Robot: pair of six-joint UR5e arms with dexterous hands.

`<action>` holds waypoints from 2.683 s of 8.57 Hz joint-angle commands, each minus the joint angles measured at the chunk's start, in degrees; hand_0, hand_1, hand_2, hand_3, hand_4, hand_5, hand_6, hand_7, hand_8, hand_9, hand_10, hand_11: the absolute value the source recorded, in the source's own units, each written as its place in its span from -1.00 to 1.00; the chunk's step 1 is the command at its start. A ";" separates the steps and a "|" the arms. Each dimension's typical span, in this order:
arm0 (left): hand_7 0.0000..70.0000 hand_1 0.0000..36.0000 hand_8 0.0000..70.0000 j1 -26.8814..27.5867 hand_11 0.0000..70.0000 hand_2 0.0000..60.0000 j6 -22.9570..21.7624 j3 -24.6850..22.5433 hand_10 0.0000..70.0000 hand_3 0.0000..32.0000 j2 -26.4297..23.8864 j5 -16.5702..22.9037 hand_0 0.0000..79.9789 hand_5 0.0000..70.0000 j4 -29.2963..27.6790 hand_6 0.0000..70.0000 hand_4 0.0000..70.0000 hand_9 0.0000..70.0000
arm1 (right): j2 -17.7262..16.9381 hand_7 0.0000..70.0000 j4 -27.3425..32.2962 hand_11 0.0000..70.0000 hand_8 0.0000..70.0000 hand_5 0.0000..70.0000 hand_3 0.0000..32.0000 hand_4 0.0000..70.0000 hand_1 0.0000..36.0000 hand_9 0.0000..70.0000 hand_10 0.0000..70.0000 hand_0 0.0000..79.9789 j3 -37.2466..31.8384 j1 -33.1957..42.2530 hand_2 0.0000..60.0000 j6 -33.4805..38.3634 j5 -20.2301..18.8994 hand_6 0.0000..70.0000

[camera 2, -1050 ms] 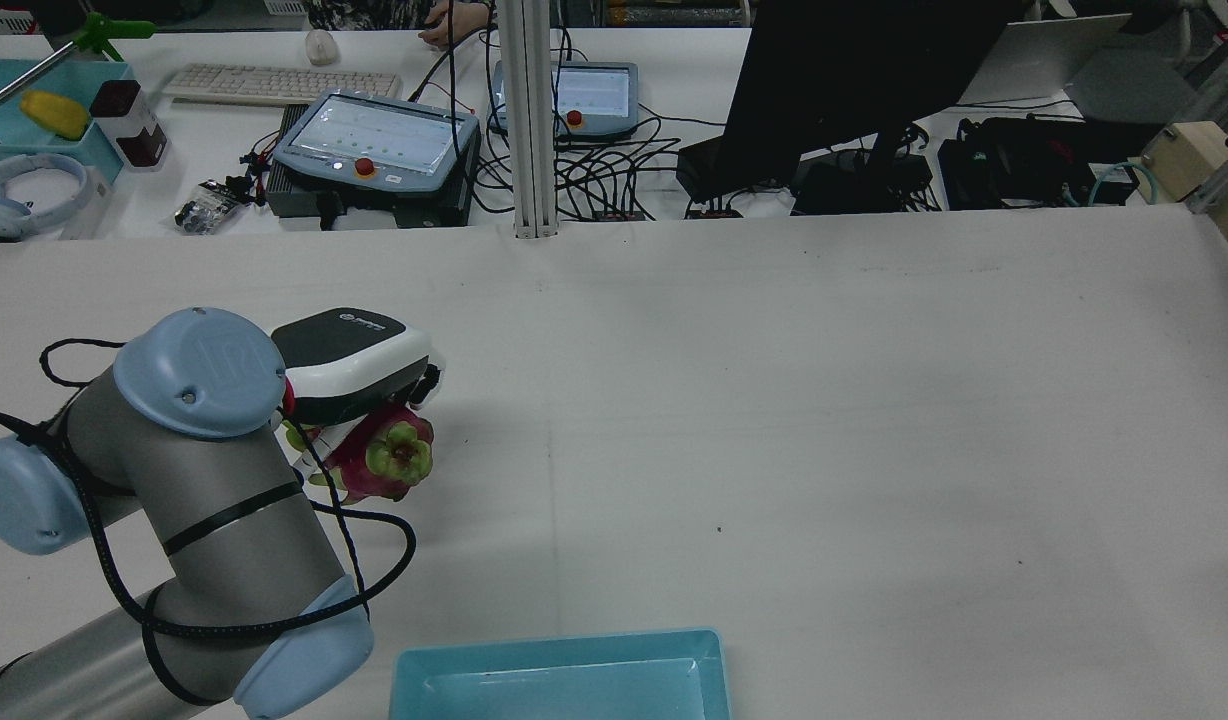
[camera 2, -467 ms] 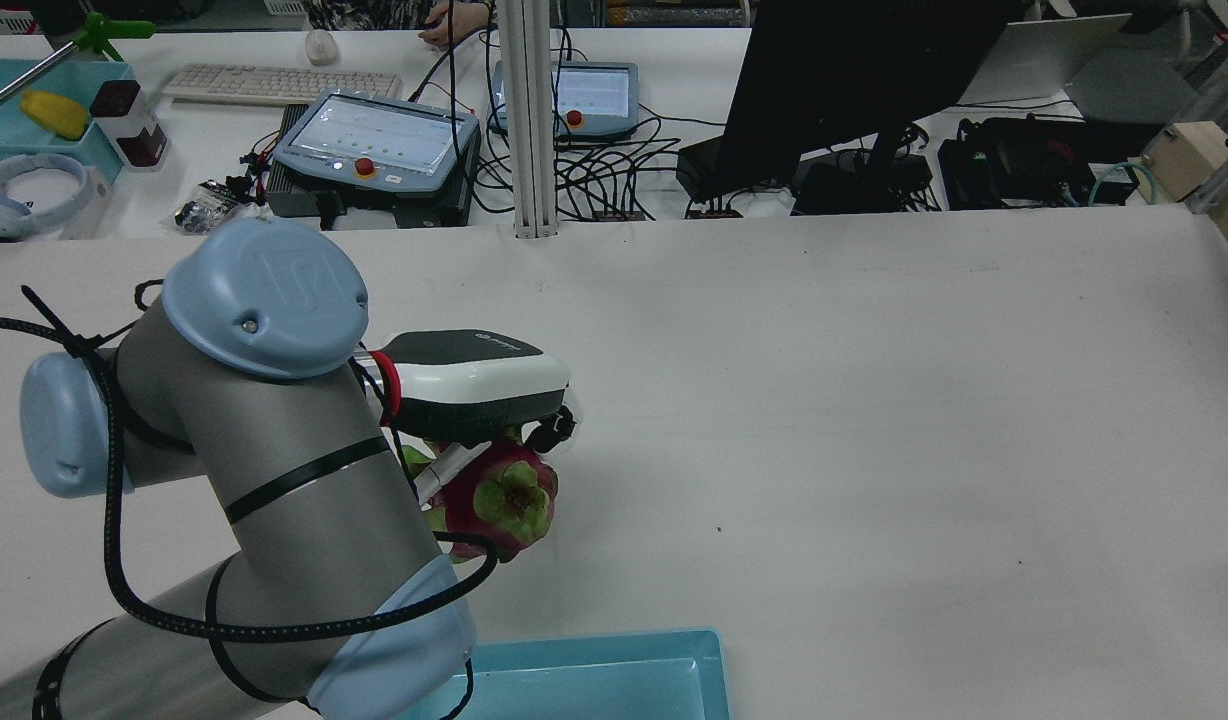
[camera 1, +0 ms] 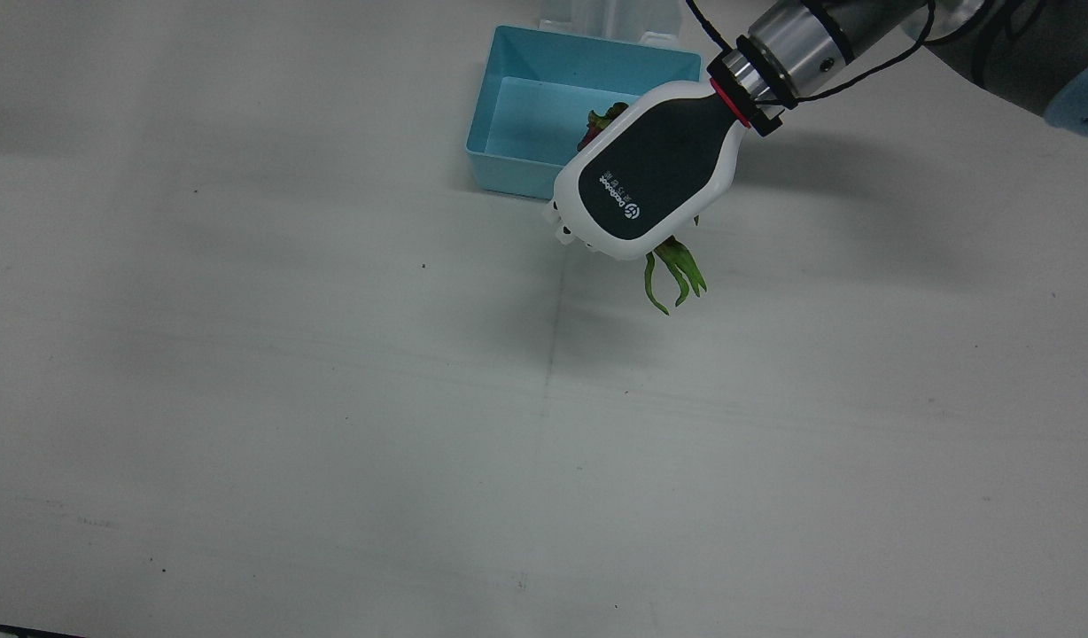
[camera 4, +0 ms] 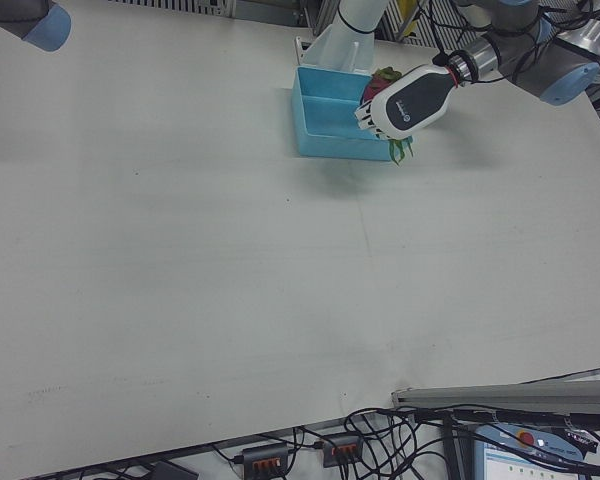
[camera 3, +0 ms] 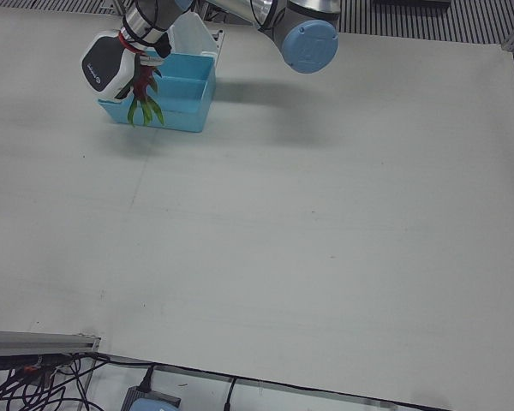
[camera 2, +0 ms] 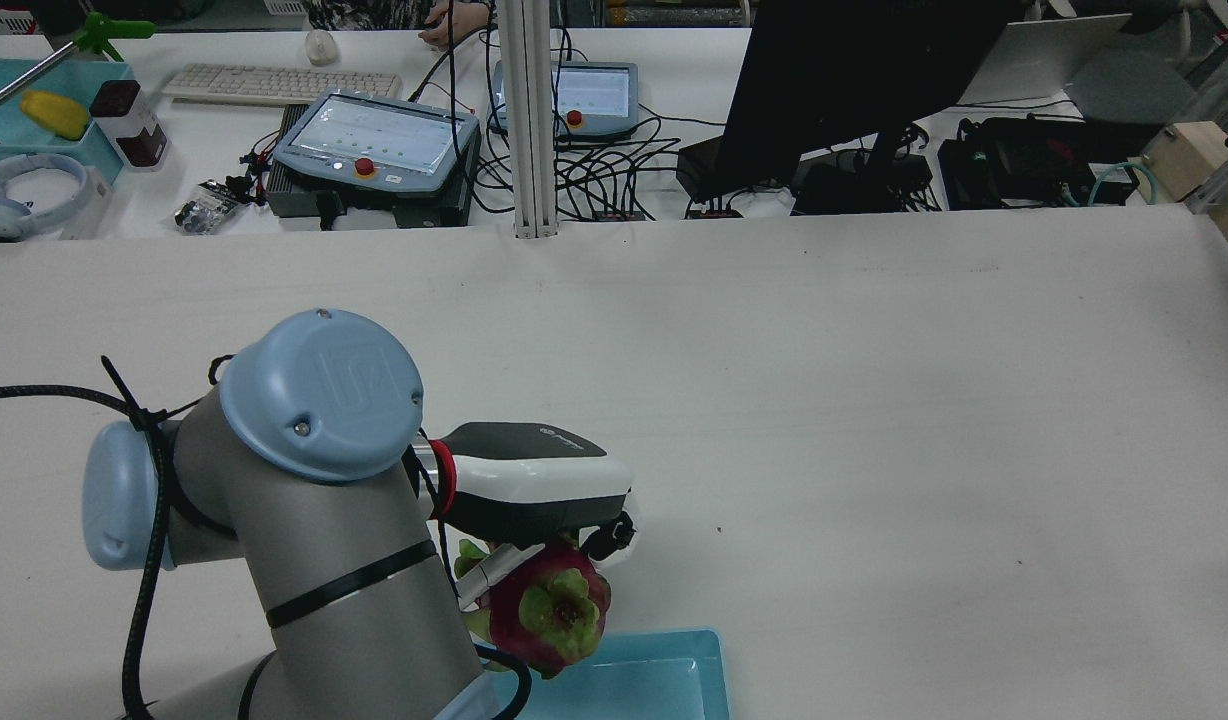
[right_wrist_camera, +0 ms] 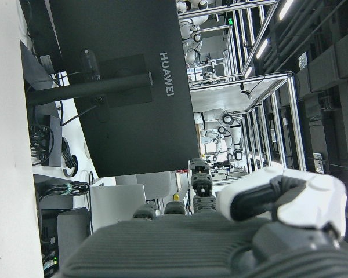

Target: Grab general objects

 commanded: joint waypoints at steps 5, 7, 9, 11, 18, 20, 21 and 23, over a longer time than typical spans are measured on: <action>1.00 1.00 0.91 1.83 1.00 1.00 -6.66 -0.29 1.00 -1.00 2.19 8.32 1.00 1.00 -9.36 0.85 -0.03 1.00 | 0.00 -1.00 -0.01 -1.00 -1.00 -1.00 -1.00 -1.00 -1.00 -1.00 -1.00 -1.00 -0.07 0.00 -1.00 0.00 0.00 -1.00; -0.55 1.00 -0.53 1.05 -0.35 1.00 -6.66 -0.82 -0.61 -1.00 5.08 11.90 0.40 0.37 -9.35 -0.53 -0.50 -0.68 | 0.00 -1.00 -0.01 -1.00 -1.00 -1.00 -1.00 -1.00 -1.00 -1.00 -1.00 -1.00 -0.07 0.00 -1.00 0.00 0.00 -1.00; -0.89 0.95 -0.71 -0.72 -0.63 1.00 -6.66 -2.14 -0.79 -1.00 8.08 13.24 0.33 0.08 -10.32 -0.73 -0.63 -0.85 | 0.00 -1.00 -0.01 -1.00 -1.00 -1.00 -1.00 -1.00 -1.00 -1.00 -1.00 -1.00 0.02 0.00 -1.00 0.00 0.00 -1.00; -0.87 1.00 -0.72 -1.41 -0.65 1.00 -6.83 -2.23 -0.81 -1.00 7.48 13.33 0.36 0.09 -9.37 -0.73 -0.59 -0.85 | 0.00 -1.00 -0.01 -1.00 -1.00 -1.00 -1.00 -1.00 -1.00 -1.00 -1.00 -1.00 0.02 0.00 -1.00 0.00 0.00 -1.00; -0.62 0.60 -0.73 -20.37 -0.67 0.95 -25.81 9.33 -0.82 -1.00 8.17 15.65 0.29 0.30 -37.70 -0.67 -0.55 -0.81 | 0.00 -1.00 -0.01 -1.00 -1.00 -1.00 -1.00 -1.00 -1.00 -1.00 -1.00 -1.00 0.02 0.00 -1.00 0.00 0.00 -1.00; -0.36 0.95 -0.63 -26.53 -0.55 1.00 -34.54 16.01 -0.74 -1.00 15.33 6.96 0.44 0.46 -55.30 -0.48 -0.46 -0.70 | 0.00 -1.00 -0.01 -1.00 -1.00 -1.00 -1.00 -1.00 -1.00 -1.00 -1.00 -1.00 0.02 0.00 -1.00 0.00 0.00 -1.00; -0.30 1.00 -0.60 -29.95 -0.49 1.00 -39.74 20.23 -0.71 -1.00 20.17 2.39 0.61 0.53 -64.38 -0.42 -0.44 -0.67 | 0.00 -1.00 -0.01 -1.00 -1.00 -1.00 -1.00 -1.00 -1.00 -1.00 -1.00 -1.00 0.02 0.00 -1.00 0.00 0.00 -1.00; -0.24 1.00 -0.57 -38.73 -0.46 1.00 -40.58 32.25 -0.69 -1.00 23.11 1.38 0.79 0.62 -77.06 -0.29 -0.41 -0.64 | 0.00 -1.00 -0.01 -1.00 -1.00 -1.00 -1.00 -1.00 -1.00 -1.00 -1.00 -1.00 0.02 0.00 -1.00 0.00 0.00 -1.00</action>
